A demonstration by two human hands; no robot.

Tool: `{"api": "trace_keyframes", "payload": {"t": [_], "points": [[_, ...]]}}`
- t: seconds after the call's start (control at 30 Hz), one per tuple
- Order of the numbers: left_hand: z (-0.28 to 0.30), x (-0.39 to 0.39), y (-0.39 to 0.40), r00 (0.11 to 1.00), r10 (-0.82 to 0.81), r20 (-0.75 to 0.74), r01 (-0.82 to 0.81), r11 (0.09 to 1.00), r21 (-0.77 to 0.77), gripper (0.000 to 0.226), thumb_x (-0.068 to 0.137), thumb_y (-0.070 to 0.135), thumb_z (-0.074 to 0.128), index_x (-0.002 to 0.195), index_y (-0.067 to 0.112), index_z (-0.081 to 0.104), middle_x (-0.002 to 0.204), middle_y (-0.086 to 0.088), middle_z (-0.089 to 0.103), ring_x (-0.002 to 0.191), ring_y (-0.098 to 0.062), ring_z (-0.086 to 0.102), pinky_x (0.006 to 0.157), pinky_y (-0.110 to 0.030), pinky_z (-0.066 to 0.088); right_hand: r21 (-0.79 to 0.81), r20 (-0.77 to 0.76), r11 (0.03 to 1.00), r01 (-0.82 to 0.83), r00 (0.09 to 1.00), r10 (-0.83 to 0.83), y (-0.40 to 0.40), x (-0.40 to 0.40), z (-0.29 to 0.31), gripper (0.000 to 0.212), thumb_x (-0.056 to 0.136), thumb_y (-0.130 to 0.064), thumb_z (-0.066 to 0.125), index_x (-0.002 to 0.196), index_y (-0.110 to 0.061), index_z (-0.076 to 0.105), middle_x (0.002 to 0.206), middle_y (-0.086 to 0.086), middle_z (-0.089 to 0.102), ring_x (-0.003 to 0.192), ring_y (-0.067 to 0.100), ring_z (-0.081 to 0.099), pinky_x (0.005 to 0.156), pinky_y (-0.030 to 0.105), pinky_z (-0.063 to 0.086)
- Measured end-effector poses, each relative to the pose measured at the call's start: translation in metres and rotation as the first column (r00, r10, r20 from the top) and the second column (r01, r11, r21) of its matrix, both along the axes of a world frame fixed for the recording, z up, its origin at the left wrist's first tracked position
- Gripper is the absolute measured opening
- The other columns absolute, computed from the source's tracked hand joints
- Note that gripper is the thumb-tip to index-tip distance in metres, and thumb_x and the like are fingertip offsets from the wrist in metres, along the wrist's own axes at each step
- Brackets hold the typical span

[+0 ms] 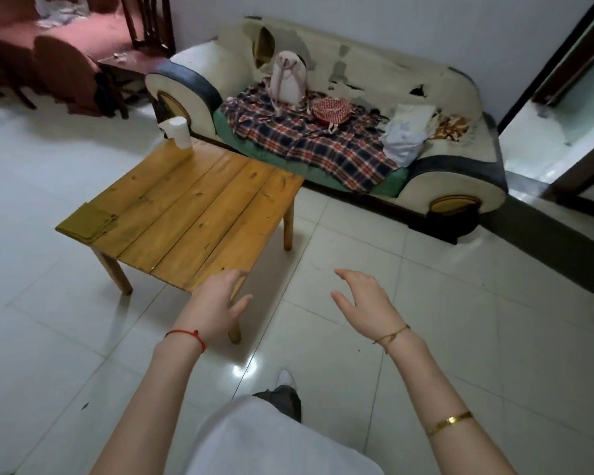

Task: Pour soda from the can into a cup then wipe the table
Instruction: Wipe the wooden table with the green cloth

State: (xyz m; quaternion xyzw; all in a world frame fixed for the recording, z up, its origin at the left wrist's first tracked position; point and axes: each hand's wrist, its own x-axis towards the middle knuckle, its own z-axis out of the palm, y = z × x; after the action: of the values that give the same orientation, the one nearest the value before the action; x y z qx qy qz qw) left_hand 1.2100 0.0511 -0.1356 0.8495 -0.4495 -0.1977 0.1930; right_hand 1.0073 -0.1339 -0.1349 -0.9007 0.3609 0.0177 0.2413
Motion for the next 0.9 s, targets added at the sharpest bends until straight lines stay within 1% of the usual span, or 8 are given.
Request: {"api": "trace_keyframes", "payload": {"t": [0.17,0.33,0.47,0.6,0.73,0.9], "points": [[0.004,0.055,-0.078,1.0,0.031,0.004,-0.031,0.999,-0.009,0.05,0.095,0.035,0.057,0.142,0.021,0.044,0.141,0.0,0.052,0.131,-0.016,0.048,0.108,-0.034,0.042,-0.031,0.049,0.999,-0.021,0.999,0.022,-0.091,0.065,0.018,0.05,0.099,-0.037,0.045,0.145,-0.019,0.039,0.144,0.0,0.047,0.136,0.018,0.039,0.115,0.041,0.031],[0.011,0.1,-0.127,0.997,0.062,0.036,-0.063,0.998,0.023,0.051,0.095,0.035,0.058,0.143,0.022,0.044,0.145,0.001,0.05,0.134,-0.017,0.045,0.111,-0.037,0.04,-0.012,0.072,0.998,-0.062,0.995,0.063,-0.148,0.12,0.019,0.049,0.099,-0.036,0.045,0.144,-0.018,0.04,0.144,0.0,0.047,0.136,0.019,0.039,0.115,0.041,0.031],[0.011,0.125,-0.14,0.988,0.152,0.025,-0.153,0.988,0.026,0.05,0.094,0.035,0.058,0.141,0.023,0.045,0.143,0.002,0.052,0.133,-0.015,0.047,0.109,-0.036,0.042,0.03,0.082,0.988,-0.15,0.986,0.147,-0.175,0.168,0.011,0.047,0.099,-0.034,0.047,0.143,-0.018,0.042,0.142,0.0,0.049,0.134,0.019,0.041,0.114,0.041,0.033],[0.002,0.145,-0.148,0.957,0.289,0.003,-0.289,0.955,0.06,0.051,0.096,0.037,0.056,0.143,0.025,0.042,0.146,0.002,0.048,0.129,-0.014,0.05,0.11,-0.031,0.041,0.066,0.078,0.962,-0.263,0.963,0.258,-0.197,0.218,-0.006,0.048,0.099,-0.035,0.046,0.144,-0.019,0.041,0.142,0.001,0.05,0.134,0.019,0.04,0.114,0.042,0.034],[-0.012,0.167,-0.155,0.892,0.453,-0.005,-0.451,0.888,0.087,0.052,0.096,0.038,0.056,0.144,0.023,0.042,0.146,0.002,0.048,0.135,-0.015,0.044,0.111,-0.03,0.039,0.092,0.067,0.91,-0.404,0.914,0.399,-0.224,0.277,-0.024,0.048,0.099,-0.036,0.046,0.144,-0.019,0.04,0.143,0.001,0.049,0.135,0.019,0.039,0.114,0.043,0.034],[-0.02,0.195,-0.174,0.759,0.65,-0.036,-0.647,0.759,0.078,0.053,0.095,0.036,0.058,0.144,0.023,0.043,0.146,0.001,0.049,0.134,-0.016,0.046,0.11,-0.03,0.039,0.092,0.036,0.798,-0.595,0.803,0.595,-0.263,0.359,-0.03,0.047,0.099,-0.036,0.046,0.143,-0.02,0.041,0.141,0.002,0.05,0.134,0.02,0.039,0.112,0.041,0.035]]}}
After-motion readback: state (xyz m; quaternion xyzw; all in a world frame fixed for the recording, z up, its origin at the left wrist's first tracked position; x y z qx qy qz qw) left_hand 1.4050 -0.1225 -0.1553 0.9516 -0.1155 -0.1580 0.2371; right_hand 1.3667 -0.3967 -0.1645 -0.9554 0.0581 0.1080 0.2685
